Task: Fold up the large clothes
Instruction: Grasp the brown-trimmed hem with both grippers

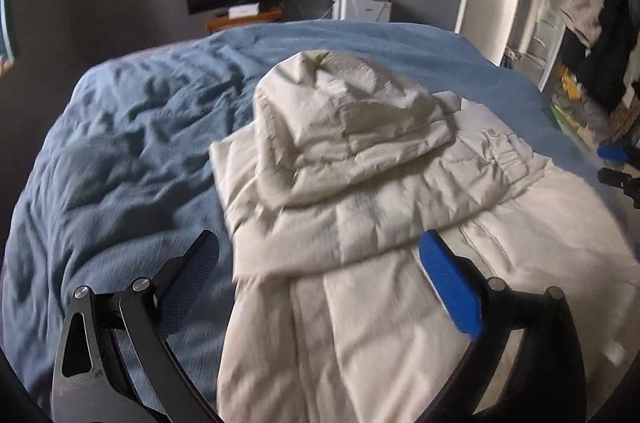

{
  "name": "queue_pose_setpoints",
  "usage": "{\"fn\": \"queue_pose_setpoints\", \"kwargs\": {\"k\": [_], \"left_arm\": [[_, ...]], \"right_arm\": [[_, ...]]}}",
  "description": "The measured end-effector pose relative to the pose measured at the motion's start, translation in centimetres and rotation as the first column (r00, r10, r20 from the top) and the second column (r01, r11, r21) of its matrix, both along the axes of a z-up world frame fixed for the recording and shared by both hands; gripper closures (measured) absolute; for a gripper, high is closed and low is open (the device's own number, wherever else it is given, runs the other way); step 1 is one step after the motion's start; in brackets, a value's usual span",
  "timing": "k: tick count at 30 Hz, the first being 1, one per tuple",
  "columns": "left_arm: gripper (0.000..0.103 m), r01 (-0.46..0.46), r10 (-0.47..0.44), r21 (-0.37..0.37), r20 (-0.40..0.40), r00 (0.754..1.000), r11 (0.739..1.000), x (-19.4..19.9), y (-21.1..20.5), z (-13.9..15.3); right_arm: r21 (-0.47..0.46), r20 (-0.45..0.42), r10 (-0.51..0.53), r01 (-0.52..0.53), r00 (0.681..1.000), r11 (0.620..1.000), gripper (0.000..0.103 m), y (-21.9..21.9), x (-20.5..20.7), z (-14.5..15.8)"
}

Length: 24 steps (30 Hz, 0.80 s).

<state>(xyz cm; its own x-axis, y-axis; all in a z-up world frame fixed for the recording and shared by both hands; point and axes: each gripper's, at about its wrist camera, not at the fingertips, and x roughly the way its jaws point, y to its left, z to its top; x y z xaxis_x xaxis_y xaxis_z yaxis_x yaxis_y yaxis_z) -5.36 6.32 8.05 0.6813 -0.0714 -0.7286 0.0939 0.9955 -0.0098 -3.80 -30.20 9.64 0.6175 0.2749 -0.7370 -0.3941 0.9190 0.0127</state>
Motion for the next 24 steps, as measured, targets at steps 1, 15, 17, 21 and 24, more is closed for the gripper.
{"fn": "queue_pose_setpoints", "kwargs": {"k": [1,15,17,21,24], "left_arm": [[0.007,-0.008,0.008,0.002,-0.013,1.0,1.0,-0.9,0.1,0.3],[0.017,-0.096,0.076,-0.067,-0.252,0.965,0.993,-12.3,3.5,-1.7],[0.021,-0.118,0.097,-0.062,-0.277,0.956,0.991,-13.5,3.7,-2.1],[0.036,-0.135,0.094,-0.101,-0.33,0.939,0.986,-15.0,4.0,-2.6],[0.041,-0.146,0.089,-0.135,-0.36,0.929,0.98,-15.7,4.2,-2.9]], "right_arm": [[0.003,-0.006,-0.011,0.011,1.0,1.0,0.031,-0.7,-0.4,0.3],[0.009,-0.192,-0.088,0.091,0.977,0.996,0.032,-6.9,-8.4,-0.7],[0.009,-0.224,-0.092,0.096,0.97,0.995,0.032,-7.1,-9.3,-1.2],[-0.007,-0.268,-0.08,0.081,0.96,0.997,0.043,-6.7,-10.8,-1.9],[0.019,-0.328,-0.072,0.083,0.942,0.996,0.049,-6.9,-11.3,-2.3]]}}
